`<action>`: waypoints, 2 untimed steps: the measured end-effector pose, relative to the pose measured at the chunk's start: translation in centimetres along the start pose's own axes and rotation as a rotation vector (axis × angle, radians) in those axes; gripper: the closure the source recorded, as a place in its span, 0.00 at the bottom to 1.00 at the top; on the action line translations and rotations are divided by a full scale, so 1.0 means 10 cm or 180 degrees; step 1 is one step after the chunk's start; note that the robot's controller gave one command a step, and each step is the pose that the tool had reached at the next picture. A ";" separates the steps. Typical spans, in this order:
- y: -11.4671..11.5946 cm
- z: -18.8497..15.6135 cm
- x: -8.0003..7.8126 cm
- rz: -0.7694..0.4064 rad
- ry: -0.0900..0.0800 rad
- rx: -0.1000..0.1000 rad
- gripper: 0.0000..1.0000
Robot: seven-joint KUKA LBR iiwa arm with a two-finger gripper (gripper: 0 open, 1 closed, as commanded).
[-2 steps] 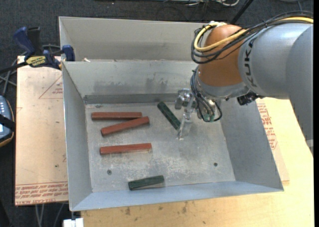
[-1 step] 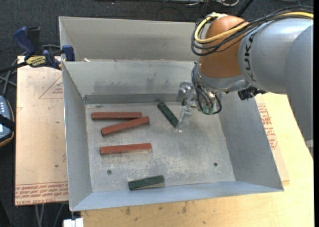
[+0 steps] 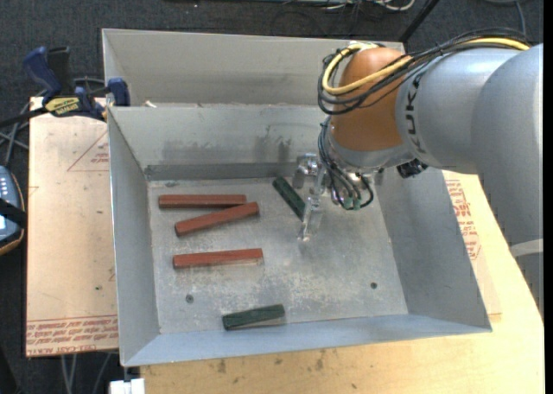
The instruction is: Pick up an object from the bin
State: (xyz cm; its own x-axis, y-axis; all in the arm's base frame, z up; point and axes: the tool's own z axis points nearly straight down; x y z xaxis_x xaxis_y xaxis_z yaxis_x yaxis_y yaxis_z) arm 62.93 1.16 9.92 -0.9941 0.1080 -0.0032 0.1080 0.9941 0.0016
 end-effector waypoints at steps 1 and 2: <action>0.11 0.26 -0.03 0.0625 -0.0004 -0.0004 1.00; 0.11 0.26 -0.03 0.0624 -0.0004 -0.0003 1.00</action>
Offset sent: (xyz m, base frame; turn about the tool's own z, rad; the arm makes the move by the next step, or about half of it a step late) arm 0.0000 0.0000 0.0000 0.0000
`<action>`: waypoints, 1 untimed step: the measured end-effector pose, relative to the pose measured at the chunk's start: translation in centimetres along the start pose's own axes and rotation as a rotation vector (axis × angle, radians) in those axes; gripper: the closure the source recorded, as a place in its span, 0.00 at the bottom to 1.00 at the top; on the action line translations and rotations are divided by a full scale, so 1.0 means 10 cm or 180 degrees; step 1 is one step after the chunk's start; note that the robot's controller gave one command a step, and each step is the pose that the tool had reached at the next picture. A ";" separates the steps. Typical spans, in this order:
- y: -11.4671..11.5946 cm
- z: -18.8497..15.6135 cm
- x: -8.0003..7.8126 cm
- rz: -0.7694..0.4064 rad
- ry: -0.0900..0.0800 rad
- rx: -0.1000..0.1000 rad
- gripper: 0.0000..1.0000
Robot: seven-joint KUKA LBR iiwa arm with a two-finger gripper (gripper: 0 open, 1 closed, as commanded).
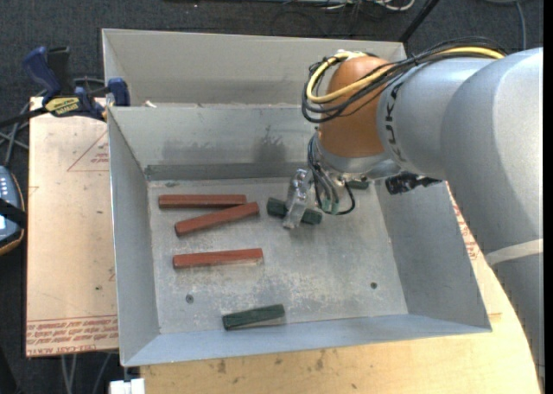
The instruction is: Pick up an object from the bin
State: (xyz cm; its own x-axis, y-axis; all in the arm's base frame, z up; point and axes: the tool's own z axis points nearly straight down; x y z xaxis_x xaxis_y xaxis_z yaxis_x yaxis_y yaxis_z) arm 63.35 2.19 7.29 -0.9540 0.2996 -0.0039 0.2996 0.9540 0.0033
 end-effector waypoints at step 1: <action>0.00 -0.03 0.01 -0.0001 0.0008 0.0003 1.00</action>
Offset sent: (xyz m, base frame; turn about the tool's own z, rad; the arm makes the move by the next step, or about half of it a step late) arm 0.0000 0.0002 0.0304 0.0000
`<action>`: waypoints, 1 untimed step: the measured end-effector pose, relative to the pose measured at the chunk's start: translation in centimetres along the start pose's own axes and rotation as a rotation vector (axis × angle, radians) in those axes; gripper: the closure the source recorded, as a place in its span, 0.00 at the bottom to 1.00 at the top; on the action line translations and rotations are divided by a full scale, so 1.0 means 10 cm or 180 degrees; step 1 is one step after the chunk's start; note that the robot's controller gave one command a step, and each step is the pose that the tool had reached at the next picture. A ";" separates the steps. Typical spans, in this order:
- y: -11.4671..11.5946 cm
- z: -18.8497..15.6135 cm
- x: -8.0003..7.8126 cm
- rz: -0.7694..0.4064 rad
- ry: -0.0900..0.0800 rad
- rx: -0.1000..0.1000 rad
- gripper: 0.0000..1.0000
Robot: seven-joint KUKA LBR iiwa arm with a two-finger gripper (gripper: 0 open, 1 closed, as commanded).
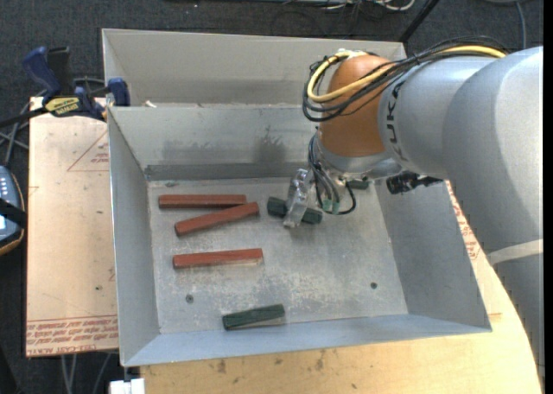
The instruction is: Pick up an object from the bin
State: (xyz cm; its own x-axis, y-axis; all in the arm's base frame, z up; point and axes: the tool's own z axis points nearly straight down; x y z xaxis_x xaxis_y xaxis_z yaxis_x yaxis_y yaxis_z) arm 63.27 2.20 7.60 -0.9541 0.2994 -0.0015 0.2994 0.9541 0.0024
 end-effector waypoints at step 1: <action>0.00 -0.09 0.00 -0.0002 0.0001 0.0002 1.00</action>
Offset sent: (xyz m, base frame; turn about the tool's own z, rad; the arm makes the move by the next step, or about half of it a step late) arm 0.0001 0.0000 0.0601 0.0000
